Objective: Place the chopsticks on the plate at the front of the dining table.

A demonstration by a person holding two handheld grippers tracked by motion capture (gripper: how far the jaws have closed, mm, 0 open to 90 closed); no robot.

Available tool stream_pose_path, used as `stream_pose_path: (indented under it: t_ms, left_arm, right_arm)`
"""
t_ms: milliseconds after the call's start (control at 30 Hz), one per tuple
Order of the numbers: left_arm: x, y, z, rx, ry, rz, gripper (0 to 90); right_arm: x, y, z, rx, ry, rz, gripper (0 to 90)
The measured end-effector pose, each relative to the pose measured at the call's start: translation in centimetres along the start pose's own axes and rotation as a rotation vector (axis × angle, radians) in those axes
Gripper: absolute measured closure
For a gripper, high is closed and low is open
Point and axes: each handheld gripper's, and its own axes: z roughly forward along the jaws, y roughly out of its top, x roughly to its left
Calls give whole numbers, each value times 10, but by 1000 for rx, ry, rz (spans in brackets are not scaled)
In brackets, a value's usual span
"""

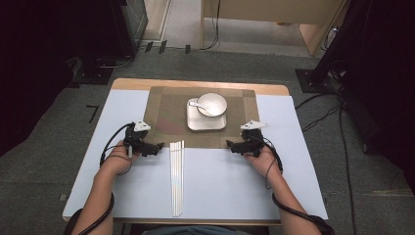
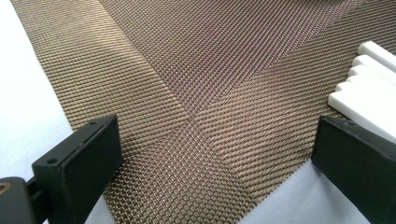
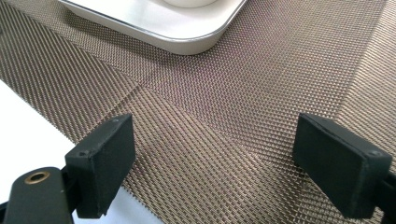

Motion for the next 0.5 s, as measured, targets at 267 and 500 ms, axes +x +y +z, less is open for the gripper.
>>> stream_pose_path:
  t_ms: [267,500]
  left_arm:
    - [0,0,0,3,0,1,13]
    - [0,1,1,9,-5,5,0]
  right_arm:
    - [3,0,1,9,-14,-17,108]
    - [4,3,2,32,-5,-35,86]
